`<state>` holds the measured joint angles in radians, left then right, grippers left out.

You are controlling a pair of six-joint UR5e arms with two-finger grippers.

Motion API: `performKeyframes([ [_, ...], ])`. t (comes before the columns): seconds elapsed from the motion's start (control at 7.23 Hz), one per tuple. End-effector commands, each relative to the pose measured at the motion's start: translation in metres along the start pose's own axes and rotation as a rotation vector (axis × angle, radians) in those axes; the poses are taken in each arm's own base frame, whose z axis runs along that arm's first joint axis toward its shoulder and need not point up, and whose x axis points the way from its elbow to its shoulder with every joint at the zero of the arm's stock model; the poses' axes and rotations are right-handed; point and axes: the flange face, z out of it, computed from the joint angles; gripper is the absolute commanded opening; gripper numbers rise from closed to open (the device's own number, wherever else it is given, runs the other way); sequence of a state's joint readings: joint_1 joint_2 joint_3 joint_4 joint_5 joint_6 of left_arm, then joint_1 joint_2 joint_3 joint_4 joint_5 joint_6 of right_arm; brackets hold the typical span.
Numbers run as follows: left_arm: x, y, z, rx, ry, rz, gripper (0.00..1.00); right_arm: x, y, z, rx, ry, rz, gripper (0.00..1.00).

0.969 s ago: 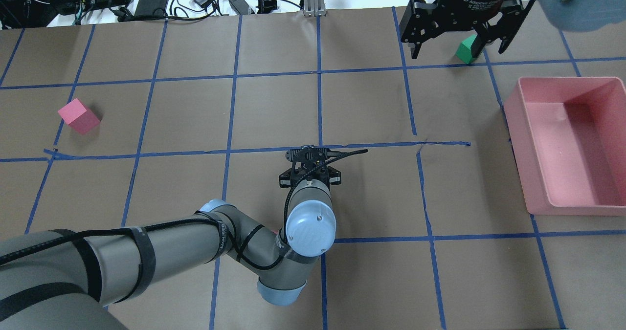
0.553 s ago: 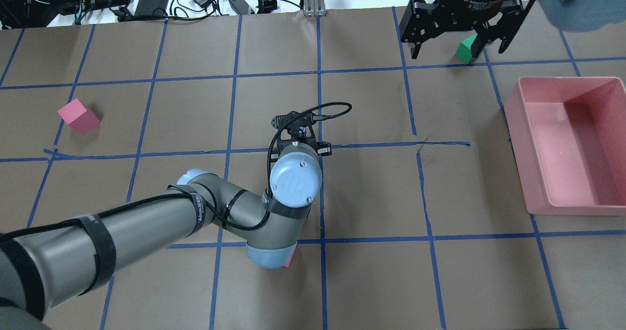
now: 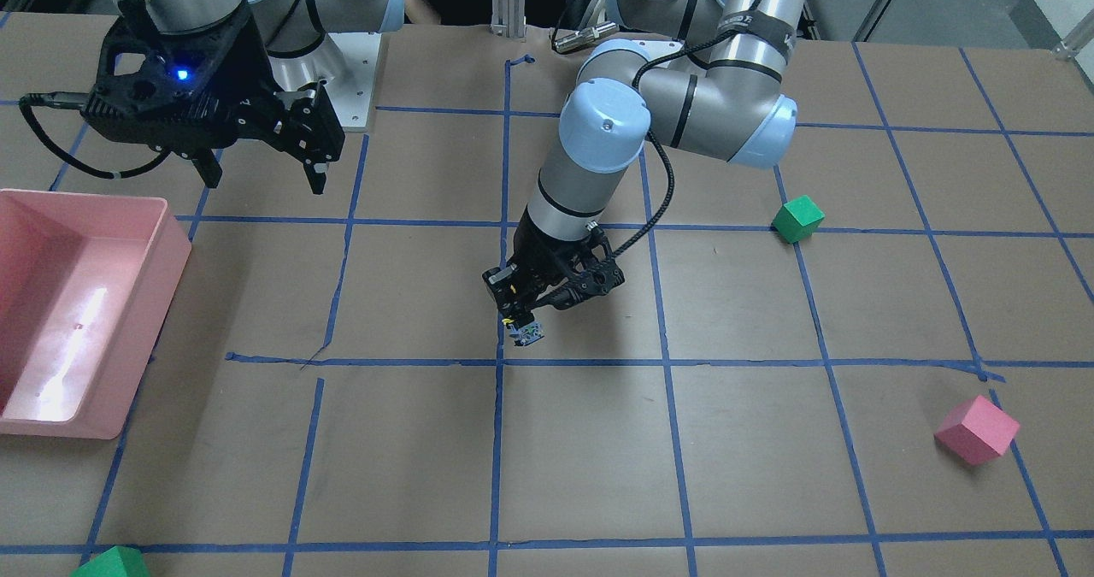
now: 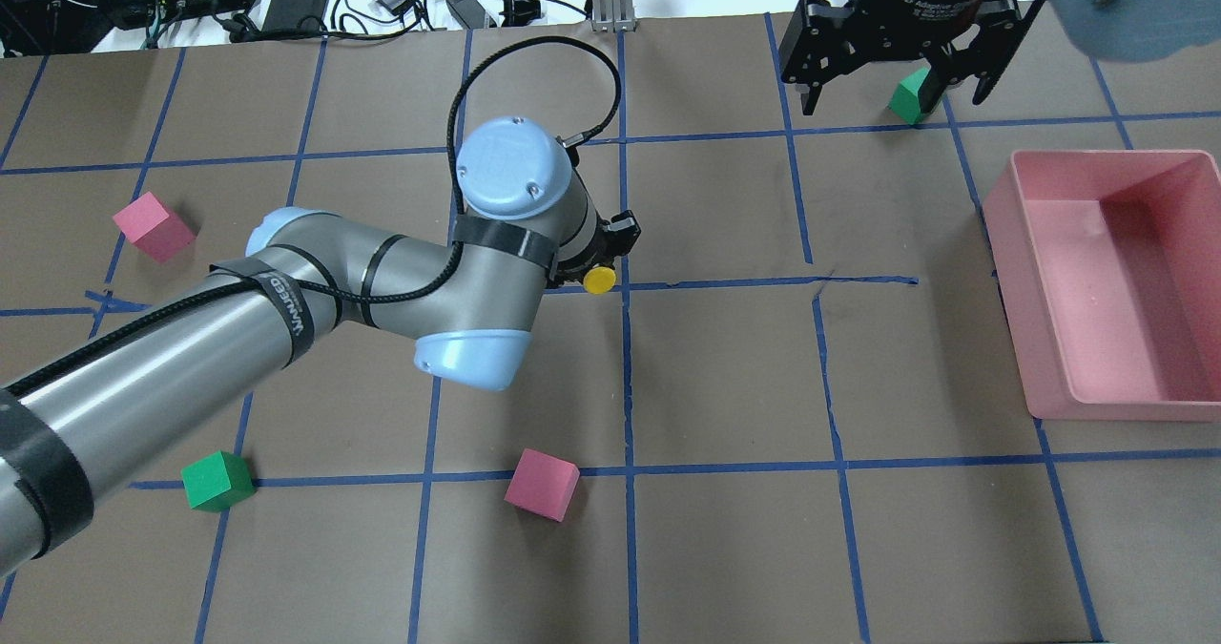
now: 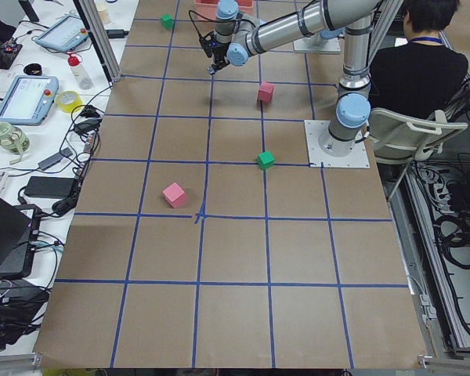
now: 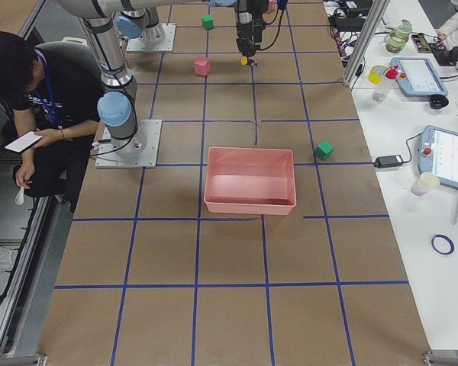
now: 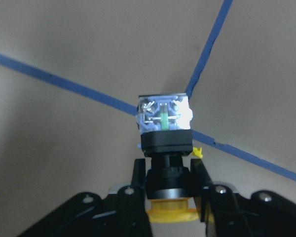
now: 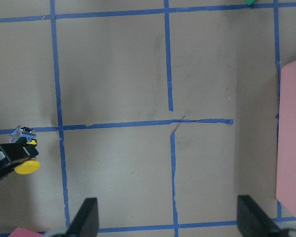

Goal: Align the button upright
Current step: 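Lift and rotate the switch with the left gripper, yellow cap up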

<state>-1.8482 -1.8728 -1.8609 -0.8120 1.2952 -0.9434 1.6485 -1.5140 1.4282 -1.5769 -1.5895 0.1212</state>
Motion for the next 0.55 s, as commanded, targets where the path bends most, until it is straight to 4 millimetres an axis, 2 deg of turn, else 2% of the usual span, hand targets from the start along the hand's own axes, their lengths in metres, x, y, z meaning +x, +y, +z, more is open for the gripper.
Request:
performKeyframes([
  [0.0,-0.007,-0.008,0.01,-0.322,0.043,-0.242,0.0,0.001,0.0,0.0,0.0,0.001,0.001,1.0],
  [0.28,-0.039,-0.058,0.01,-0.455,0.047,-0.404,0.0,0.001,0.0,0.0,0.0,0.001,0.001,1.0],
  [0.42,-0.038,-0.074,0.016,-0.539,0.104,-0.444,0.0,0.001,0.0,0.0,0.0,0.001,0.001,1.0],
])
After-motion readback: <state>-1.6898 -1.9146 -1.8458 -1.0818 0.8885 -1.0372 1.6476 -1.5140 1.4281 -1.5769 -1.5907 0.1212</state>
